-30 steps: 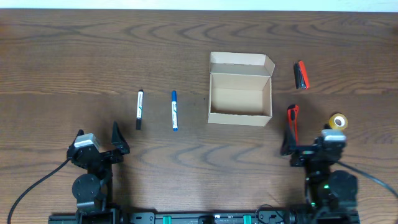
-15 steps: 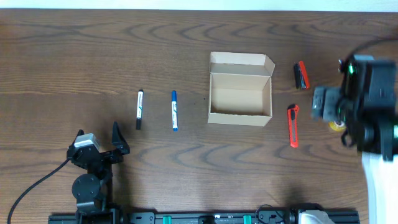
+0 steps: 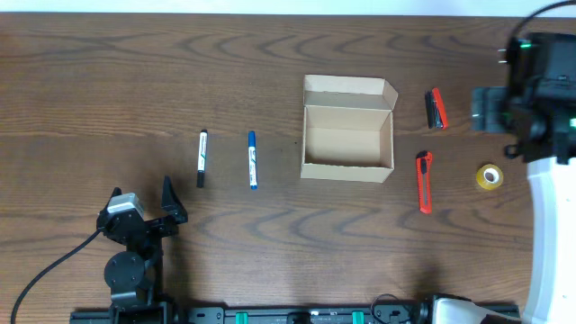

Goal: Pack container
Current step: 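Move the right gripper over the yellow tape roll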

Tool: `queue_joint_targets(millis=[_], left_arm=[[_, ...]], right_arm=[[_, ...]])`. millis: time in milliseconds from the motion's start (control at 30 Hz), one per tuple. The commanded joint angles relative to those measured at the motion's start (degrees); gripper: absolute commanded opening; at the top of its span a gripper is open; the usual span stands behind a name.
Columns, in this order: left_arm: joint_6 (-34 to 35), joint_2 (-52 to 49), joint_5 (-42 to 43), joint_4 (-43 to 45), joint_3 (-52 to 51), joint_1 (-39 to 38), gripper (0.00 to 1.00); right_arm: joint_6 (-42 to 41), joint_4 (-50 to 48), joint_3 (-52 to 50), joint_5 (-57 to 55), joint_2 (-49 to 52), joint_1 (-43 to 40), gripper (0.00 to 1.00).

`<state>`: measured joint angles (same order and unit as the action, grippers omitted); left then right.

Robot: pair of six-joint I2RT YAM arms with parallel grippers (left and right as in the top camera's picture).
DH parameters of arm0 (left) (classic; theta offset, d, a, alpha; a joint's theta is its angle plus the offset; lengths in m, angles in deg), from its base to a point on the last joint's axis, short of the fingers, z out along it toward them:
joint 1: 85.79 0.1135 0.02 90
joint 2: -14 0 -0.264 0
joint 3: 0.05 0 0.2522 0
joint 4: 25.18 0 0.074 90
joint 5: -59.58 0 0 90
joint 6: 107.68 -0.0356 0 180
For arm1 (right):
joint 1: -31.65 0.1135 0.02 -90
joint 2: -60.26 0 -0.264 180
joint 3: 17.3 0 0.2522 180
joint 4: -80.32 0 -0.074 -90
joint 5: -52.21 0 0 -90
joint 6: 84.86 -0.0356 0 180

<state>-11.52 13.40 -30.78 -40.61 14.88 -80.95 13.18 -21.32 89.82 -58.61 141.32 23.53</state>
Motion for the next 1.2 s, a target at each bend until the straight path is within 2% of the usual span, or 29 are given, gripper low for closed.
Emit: queue_joint_targets(millis=[0, 133, 267, 333, 433, 833, 1067, 1167], left_arm=[[-0.17, 0.39, 0.55, -2.78, -0.9, 0.39, 0.95], [-0.17, 0.39, 0.55, -2.78, -0.9, 0.39, 0.95], [-0.17, 0.39, 0.55, -2.78, -0.9, 0.39, 0.95], [-0.17, 0.39, 0.55, -2.78, -0.9, 0.39, 0.95], [-0.17, 0.39, 0.55, -2.78, -0.9, 0.39, 0.95], [-0.17, 0.39, 0.55, -2.78, -0.9, 0.39, 0.95], [-0.17, 0.39, 0.55, -2.78, -0.9, 0.39, 0.95], [-0.17, 0.39, 0.55, -2.78, -0.9, 0.39, 0.95]], right_arm=[[1.68, -0.98, 1.27, 6.14, 1.92, -6.86, 0.99], [6.58, -1.99, 1.25, 20.35, 4.7, -14.84, 0.99], [6.78, -2.54, 1.25, 22.4, 9.03, -20.52, 0.99], [5.2, -2.45, 1.25, 26.93, 11.74, -22.69, 0.99], [3.52, -1.42, 1.25, 30.23, 14.32, -23.78, 0.99], [2.75, 2.49, 0.42, 24.96, 30.12, -18.71, 0.99], [-2.01, 1.7, 0.42, 12.28, 33.14, -12.39, 0.99], [-1.95, 1.4, 0.42, 11.15, 33.14, -10.23, 0.99]])
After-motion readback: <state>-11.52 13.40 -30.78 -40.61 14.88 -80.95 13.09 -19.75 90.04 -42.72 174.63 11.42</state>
